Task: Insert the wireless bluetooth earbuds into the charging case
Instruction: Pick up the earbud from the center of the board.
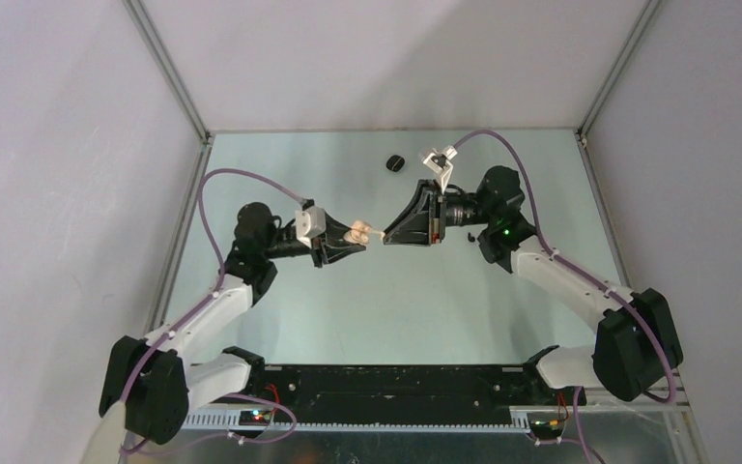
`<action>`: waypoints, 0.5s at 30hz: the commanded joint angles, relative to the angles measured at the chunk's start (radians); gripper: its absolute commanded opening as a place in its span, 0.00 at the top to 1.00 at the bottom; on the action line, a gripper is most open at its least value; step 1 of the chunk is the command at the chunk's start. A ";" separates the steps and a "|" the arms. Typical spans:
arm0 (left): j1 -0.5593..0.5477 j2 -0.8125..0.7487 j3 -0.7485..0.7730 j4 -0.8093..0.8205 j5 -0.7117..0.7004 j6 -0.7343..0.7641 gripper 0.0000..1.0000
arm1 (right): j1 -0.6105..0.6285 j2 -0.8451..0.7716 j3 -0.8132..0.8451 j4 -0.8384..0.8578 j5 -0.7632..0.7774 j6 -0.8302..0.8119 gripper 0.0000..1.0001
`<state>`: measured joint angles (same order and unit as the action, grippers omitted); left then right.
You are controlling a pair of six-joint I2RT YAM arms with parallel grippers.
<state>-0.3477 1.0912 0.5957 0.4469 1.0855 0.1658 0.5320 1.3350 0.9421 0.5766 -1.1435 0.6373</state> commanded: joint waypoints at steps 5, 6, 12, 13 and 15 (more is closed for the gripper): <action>-0.011 -0.039 -0.026 0.213 0.010 -0.086 0.88 | 0.026 0.001 0.005 0.037 0.042 0.043 0.83; -0.011 -0.041 -0.027 0.208 0.008 -0.064 0.88 | 0.028 0.003 0.005 0.018 0.045 0.031 0.83; -0.015 -0.067 -0.017 0.039 -0.021 0.175 0.89 | 0.044 0.031 0.006 0.006 0.060 0.012 0.82; -0.017 -0.070 -0.016 -0.019 -0.028 0.240 0.89 | 0.045 0.034 0.006 0.012 0.057 0.015 0.83; -0.017 -0.083 -0.017 -0.055 -0.055 0.292 0.90 | 0.049 0.033 0.006 0.024 0.049 0.025 0.82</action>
<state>-0.3553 1.0466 0.5774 0.4973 1.0714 0.2539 0.5709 1.3651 0.9421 0.5743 -1.0996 0.6582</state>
